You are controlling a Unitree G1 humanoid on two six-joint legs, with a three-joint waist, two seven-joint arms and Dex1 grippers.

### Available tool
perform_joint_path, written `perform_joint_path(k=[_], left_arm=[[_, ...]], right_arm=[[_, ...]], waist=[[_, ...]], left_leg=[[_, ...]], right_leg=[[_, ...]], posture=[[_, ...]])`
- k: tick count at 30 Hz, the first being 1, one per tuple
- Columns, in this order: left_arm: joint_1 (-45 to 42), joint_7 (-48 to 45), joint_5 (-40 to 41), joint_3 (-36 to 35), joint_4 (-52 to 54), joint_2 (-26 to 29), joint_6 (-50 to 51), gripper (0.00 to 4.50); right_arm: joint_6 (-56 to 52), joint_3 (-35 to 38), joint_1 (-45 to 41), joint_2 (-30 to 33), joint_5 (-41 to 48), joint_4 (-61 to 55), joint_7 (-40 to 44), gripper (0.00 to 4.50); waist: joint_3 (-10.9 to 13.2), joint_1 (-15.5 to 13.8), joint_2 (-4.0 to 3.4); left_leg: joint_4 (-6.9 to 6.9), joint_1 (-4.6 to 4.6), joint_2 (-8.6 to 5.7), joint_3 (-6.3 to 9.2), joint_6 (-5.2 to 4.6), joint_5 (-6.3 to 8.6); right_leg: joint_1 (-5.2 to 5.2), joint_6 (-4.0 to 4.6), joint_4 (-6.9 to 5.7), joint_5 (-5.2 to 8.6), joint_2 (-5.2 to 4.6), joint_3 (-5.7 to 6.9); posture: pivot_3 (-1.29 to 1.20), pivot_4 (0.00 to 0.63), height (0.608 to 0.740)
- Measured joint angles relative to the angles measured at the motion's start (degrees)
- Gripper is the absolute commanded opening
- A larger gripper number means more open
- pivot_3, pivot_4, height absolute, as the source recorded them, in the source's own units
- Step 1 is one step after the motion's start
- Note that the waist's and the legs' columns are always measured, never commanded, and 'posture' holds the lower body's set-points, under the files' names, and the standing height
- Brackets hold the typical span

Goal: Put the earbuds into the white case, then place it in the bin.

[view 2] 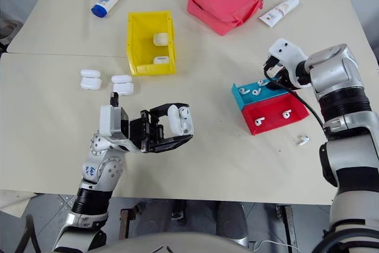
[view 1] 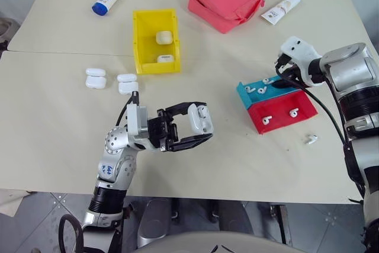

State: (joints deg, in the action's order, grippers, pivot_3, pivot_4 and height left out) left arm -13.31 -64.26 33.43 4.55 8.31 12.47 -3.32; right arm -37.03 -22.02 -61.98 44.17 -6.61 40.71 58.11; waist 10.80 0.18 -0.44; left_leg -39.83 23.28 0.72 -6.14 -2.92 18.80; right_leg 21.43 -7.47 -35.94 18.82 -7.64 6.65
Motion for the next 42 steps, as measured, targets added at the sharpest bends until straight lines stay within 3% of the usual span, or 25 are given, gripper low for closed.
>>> perform_joint_path(k=[11, 22, 42], left_arm=[[-0.1, 0.3, 0.0, 0.0, 0.0, 0.0, 0.0, 2.81], [-0.7, 0.5, 0.0, 0.0, -0.1, 0.0, -0.1, 2.81], [0.4, 2.2, -0.1, 0.8, 0.1, -0.1, -0.9, 2.81]], right_arm=[[-0.2, 0.4, 0.0, 0.1, -1.2, -0.3, 0.9, 2.12], [4.8, 1.6, 2.5, 1.0, -1.4, -11.9, 7.5, 2.12], [7.3, -0.1, -2.4, -2.4, -6.4, 2.2, 8.6, 2.12]], waist=[[0.0, 0.1, 0.0], [0.0, -0.1, -0.01], [0.0, 0.1, -0.02]], left_leg=[[0.01, 0.0, 0.0, -0.01, 0.0, 0.0], [0.01, 0.0, -0.01, -0.02, 0.0, 0.0], [0.03, 0.0, 0.03, -0.04, 0.01, -0.01]], right_leg=[[0.01, 0.0, 0.0, 0.0, 0.01, 0.0], [0.02, 0.0, 0.0, 0.0, 0.0, -0.02], [0.03, 0.0, 0.0, 0.0, 0.02, -0.02]], posture=[[0.0, 0.15, 0.74], [0.0, 0.15, 0.74], [0.0, 0.15, 0.74]])
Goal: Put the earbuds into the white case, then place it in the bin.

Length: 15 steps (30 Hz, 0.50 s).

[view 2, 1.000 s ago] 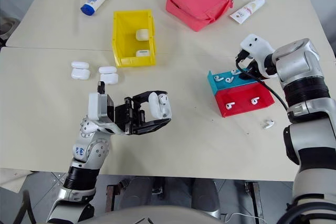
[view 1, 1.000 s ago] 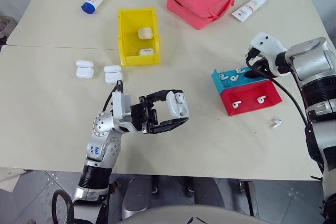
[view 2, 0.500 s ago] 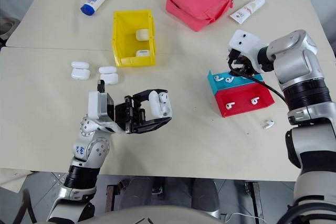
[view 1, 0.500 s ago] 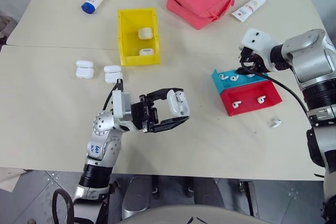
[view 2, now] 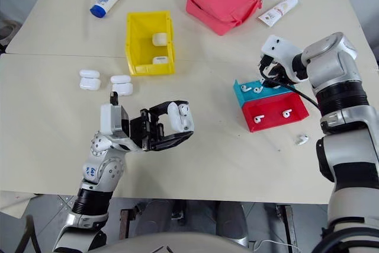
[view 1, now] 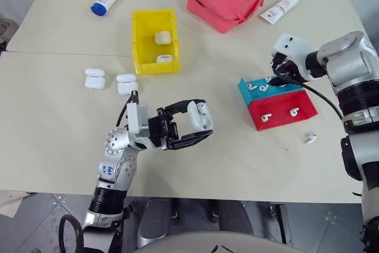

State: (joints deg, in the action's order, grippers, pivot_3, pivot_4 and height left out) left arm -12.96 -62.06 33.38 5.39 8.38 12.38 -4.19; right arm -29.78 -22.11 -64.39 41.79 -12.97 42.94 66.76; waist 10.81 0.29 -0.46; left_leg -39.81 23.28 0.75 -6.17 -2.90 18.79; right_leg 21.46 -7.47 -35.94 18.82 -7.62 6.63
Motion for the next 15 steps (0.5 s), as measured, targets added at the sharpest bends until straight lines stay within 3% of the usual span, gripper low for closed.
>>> perform_joint_path(k=[15], left_arm=[[0.9, 0.5, 0.0, 0.2, 1.3, 0.3, -0.2, 2.81]], right_arm=[[4.7, 0.1, -3.6, -3.0, -0.6, 9.9, -3.6, 2.12]], waist=[[0.0, 0.1, 0.0]], left_leg=[[0.01, 0.0, 0.0, 0.0, 0.01, 0.0]], right_leg=[[0.0, 0.0, 0.0, 0.0, 0.0, -0.01]], posture=[[0.0, 0.15, 0.74]])
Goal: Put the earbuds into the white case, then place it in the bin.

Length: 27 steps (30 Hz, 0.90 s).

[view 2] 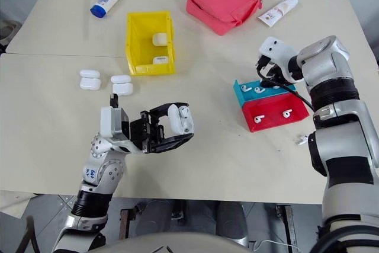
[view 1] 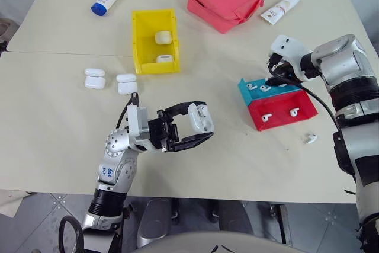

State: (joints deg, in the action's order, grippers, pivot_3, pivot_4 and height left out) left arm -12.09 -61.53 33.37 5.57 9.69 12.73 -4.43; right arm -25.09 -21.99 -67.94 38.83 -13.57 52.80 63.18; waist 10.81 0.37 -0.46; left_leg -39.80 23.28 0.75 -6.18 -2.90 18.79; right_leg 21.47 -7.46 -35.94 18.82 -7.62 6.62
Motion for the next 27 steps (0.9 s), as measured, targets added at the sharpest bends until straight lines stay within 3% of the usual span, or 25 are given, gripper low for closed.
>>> perform_joint_path(k=[11, 15, 27], left_arm=[[0.4, 0.3, 0.0, 0.0, 0.7, 0.4, 0.0, 2.81], [0.4, 0.5, -0.1, 0.0, 0.7, 0.4, 0.0, 2.81], [0.4, 0.7, -0.1, 0.0, 0.7, 0.6, -0.2, 2.81]], right_arm=[[1.3, 0.0, -0.5, -0.2, -0.6, 1.4, 0.3, 2.12], [1.3, 0.0, -0.5, -0.3, -1.0, 1.4, 1.0, 1.25], [1.5, 0.1, -0.7, -0.6, -1.7, 1.4, 1.1, 1.25]], waist=[[0.0, 0.0, -0.01], [0.0, 0.0, -0.01], [0.0, 0.0, -0.01]], left_leg=[[0.0, 0.0, 0.0, 0.01, 0.0, 0.0], [0.0, 0.0, 0.0, 0.0, 0.0, 0.0], [0.0, 0.0, 0.0, 0.01, 0.0, 0.0]], right_leg=[[0.0, 0.0, 0.0, 0.0, 0.0, 0.0], [0.0, 0.0, 0.0, 0.0, 0.0, -0.01], [0.0, 0.0, 0.0, 0.0, 0.0, 0.0]], posture=[[0.0, 0.15, 0.74], [0.0, 0.15, 0.74], [0.0, 0.15, 0.74]])
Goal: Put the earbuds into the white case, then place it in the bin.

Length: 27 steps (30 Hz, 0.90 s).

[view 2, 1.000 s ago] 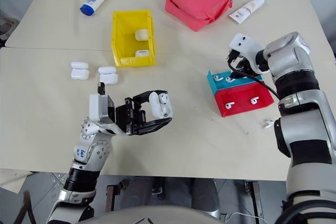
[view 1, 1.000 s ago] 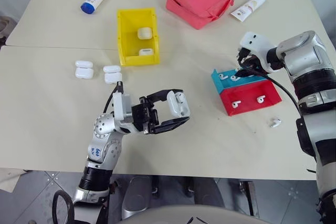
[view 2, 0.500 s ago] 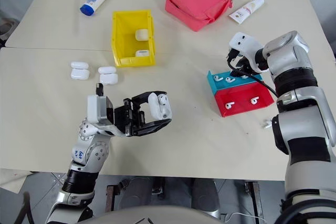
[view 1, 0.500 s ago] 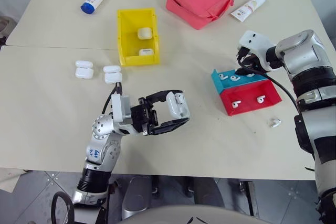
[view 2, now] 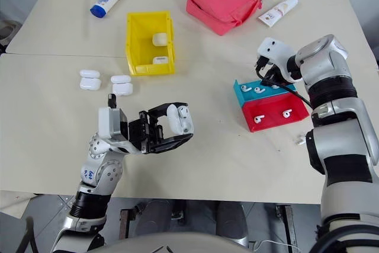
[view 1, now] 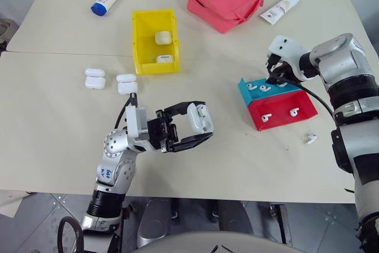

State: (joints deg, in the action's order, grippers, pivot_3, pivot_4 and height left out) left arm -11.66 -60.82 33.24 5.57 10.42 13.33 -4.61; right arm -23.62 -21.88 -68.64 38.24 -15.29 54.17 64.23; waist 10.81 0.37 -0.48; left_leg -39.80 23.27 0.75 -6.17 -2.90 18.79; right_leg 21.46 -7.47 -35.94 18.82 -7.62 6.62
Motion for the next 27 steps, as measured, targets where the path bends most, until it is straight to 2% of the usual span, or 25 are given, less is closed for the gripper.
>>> perform_joint_path(k=[3, 6, 10, 14, 27], left_arm=[[-0.1, 0.0, 0.0, 0.0, -0.1, 0.0, -0.3, 2.81], [-0.9, -0.4, 0.0, -0.1, -0.7, 0.1, -0.4, 2.81], [-1.8, -1.4, 0.0, -0.6, -3.2, 0.5, -0.5, 2.81], [-3.8, -2.3, 0.0, -0.6, -4.7, 0.3, -0.5, 2.81], [-3.3, -2.5, 0.1, -0.6, -4.5, 0.2, -0.5, 2.81]], right_arm=[[-0.2, 2.6, 0.2, 0.1, 1.9, -2.1, 0.5, 1.25], [-1.2, 5.9, 1.4, 1.3, 4.7, -9.0, 2.3, 1.25], [-4.7, 6.7, 6.5, 3.8, 5.6, -16.3, 3.4, 1.25], [-5.2, 6.6, 9.3, 3.6, 5.4, -15.5, 0.6, 1.25], [-2.5, 6.6, 4.7, 1.5, 4.6, -5.4, -3.1, 1.25]], waist=[[0.0, 0.0, -0.06], [0.0, -0.1, -0.07], [0.0, -0.4, -0.06], [0.1, -0.1, -0.11], [0.1, 0.9, -0.11]], left_leg=[[0.0, 0.0, 0.0, -0.01, 0.0, 0.0], [0.0, 0.0, 0.0, 0.0, 0.0, 0.0], [-0.02, 0.01, -0.06, 0.06, -0.02, 0.01], [0.04, 0.0, -0.04, -0.04, 0.0, 0.0], [0.09, -0.01, 0.0, -0.02, 0.02, -0.03]], right_leg=[[0.01, 0.0, 0.0, 0.0, 0.0, -0.01], [0.0, 0.0, 0.0, 0.0, 0.0, 0.0], [-0.05, 0.0, 0.0, 0.0, -0.04, 0.03], [0.02, 0.0, 0.0, 0.0, -0.02, 0.01], [0.02, 0.0, 0.0, 0.0, 0.0, 0.01]], posture=[[0.0, 0.15, 0.74], [0.0, 0.15, 0.74], [0.0, 0.15, 0.74], [0.0, 0.15, 0.74], [0.0, 0.15, 0.74]])
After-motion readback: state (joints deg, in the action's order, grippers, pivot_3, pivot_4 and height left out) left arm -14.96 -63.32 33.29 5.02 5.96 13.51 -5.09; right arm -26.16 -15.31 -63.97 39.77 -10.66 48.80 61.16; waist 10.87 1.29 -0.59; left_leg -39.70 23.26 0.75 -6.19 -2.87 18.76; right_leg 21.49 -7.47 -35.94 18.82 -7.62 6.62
